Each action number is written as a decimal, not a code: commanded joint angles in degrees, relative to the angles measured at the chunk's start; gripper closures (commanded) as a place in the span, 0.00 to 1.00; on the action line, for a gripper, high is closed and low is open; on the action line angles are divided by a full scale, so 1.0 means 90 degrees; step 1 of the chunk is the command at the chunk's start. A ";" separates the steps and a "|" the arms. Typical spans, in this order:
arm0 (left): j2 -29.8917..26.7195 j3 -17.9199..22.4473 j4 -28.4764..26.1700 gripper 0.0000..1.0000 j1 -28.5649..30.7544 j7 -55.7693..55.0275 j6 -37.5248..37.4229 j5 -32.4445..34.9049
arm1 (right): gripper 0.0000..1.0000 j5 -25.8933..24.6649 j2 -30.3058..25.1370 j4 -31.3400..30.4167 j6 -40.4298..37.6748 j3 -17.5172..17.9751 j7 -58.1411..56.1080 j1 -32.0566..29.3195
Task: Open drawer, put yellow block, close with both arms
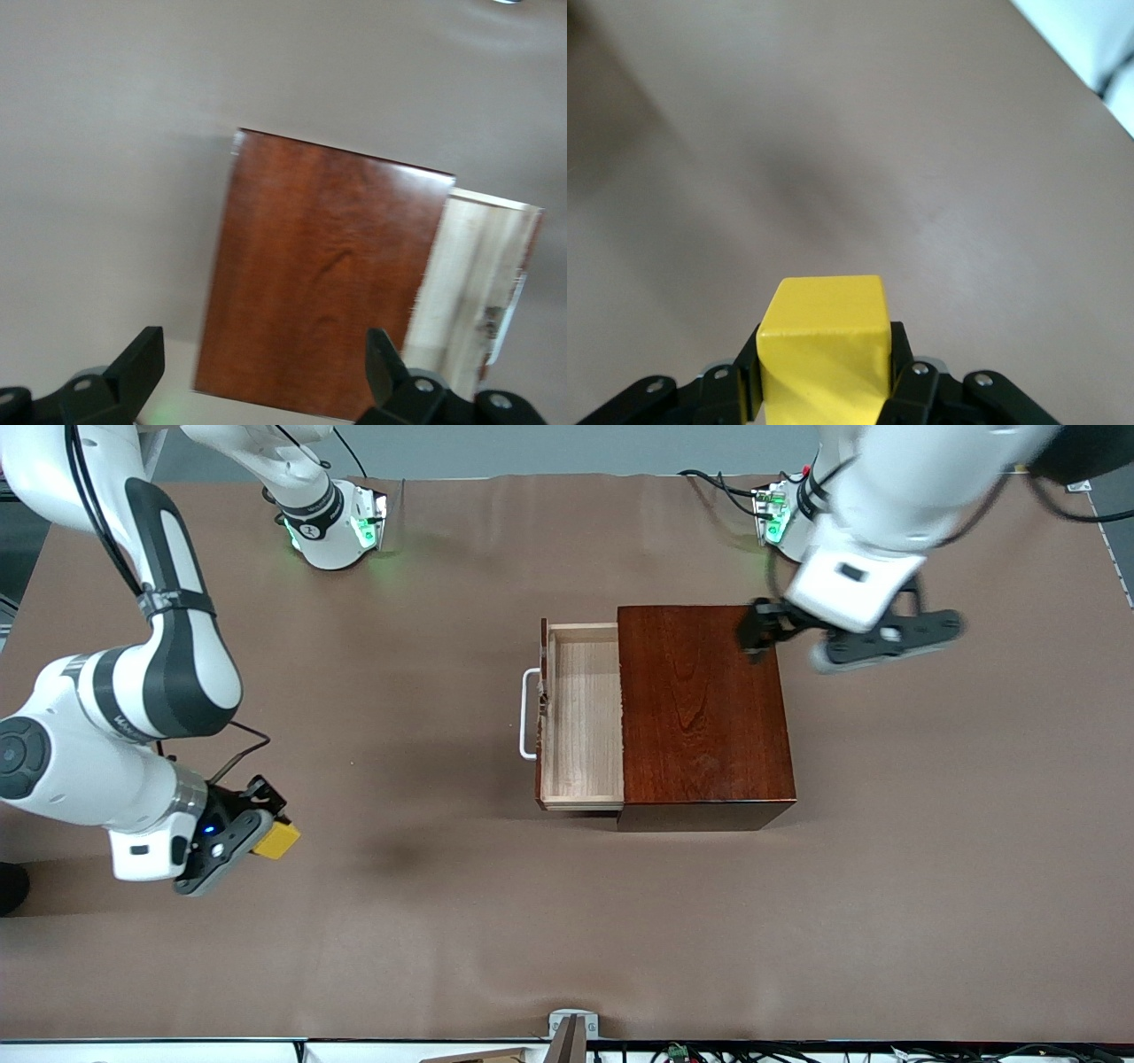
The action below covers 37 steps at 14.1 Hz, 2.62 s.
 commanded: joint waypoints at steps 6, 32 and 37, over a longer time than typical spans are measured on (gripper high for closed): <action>-0.0740 -0.0006 -0.1051 0.00 0.1596 0.1534 0.0218 -0.0501 | 1.00 -0.0009 -0.0312 -0.0072 -0.0205 0.1453 -0.0878 0.0038; -0.0681 0.0482 -0.1334 0.00 0.1890 0.3835 0.0932 -0.0413 | 1.00 -0.1698 0.1563 0.1392 0.0177 0.0830 -0.0038 0.3779; -0.0662 0.0482 -0.1324 0.00 0.1900 0.3825 0.0932 -0.0413 | 1.00 -0.1728 0.1700 0.1383 0.0342 0.0810 0.0283 0.4023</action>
